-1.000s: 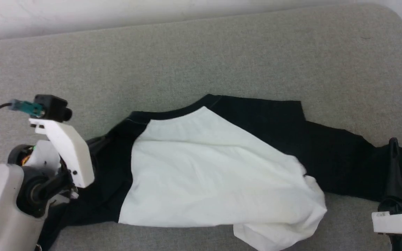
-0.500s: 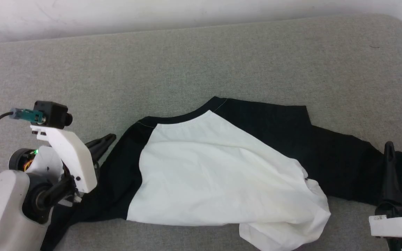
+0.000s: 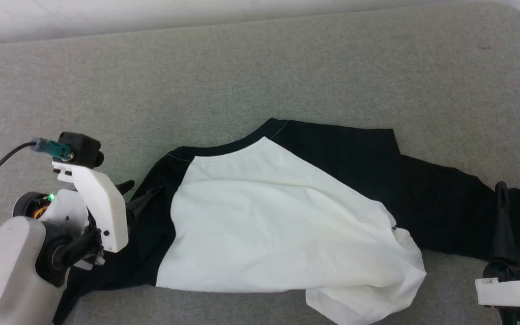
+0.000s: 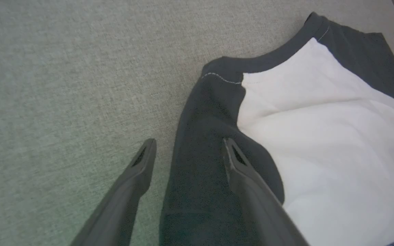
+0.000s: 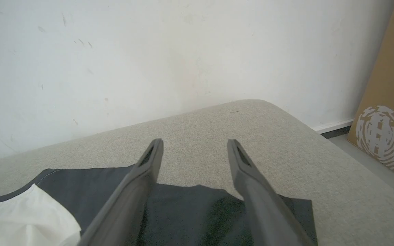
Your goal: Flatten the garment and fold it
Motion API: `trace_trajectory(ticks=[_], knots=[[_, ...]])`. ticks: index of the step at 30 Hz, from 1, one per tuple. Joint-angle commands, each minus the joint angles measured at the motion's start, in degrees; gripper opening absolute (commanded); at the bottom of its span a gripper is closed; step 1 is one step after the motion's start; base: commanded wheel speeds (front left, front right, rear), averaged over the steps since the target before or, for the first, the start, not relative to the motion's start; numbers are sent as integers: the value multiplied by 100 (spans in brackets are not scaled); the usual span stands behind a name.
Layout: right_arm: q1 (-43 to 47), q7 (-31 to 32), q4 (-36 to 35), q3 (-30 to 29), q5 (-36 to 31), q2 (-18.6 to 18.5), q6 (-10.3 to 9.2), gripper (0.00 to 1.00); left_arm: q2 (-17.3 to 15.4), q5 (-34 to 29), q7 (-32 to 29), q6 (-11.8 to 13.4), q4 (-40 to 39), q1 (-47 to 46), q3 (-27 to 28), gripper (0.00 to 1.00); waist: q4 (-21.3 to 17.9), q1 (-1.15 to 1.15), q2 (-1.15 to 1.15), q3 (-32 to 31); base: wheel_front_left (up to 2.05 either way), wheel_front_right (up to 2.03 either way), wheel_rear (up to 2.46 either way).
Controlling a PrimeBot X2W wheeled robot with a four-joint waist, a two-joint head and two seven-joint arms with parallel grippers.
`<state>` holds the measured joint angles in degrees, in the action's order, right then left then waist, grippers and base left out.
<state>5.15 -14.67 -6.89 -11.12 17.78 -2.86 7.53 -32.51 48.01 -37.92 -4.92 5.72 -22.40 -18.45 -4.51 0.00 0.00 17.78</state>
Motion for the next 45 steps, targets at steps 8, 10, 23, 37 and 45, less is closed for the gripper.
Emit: trace_trajectory(ticks=[8, 10, 23, 37, 45], knots=[[-48, -20, -17, -40, 34, -2, -4, 100, -15, 202, -415, 76, 157, -50, -38, 100, -111, 0, 0, 181, 0, 0, 0], [-79, -21, -16, -31, 41, -2, -4, 100, -64, 181, -482, 103, 134, -38, -60, 100, -126, 0, 0, 228, 0, 0, 0], [-188, -27, 53, -91, 3, -2, -4, 100, 156, 364, -49, -86, 335, 66, -105, 0, -105, 0, 0, 214, 0, 0, 0], [-260, 178, -37, 105, -226, -2, -4, 100, 233, 151, 1102, -64, -784, 443, 264, 0, 325, 0, 0, -290, 0, 0, 0], [-1772, 1597, -784, 934, -568, -44, -4, 100, 494, -318, 1764, -76, -1134, 625, 8, 0, 710, 0, 0, 155, 0, 0, 0]])
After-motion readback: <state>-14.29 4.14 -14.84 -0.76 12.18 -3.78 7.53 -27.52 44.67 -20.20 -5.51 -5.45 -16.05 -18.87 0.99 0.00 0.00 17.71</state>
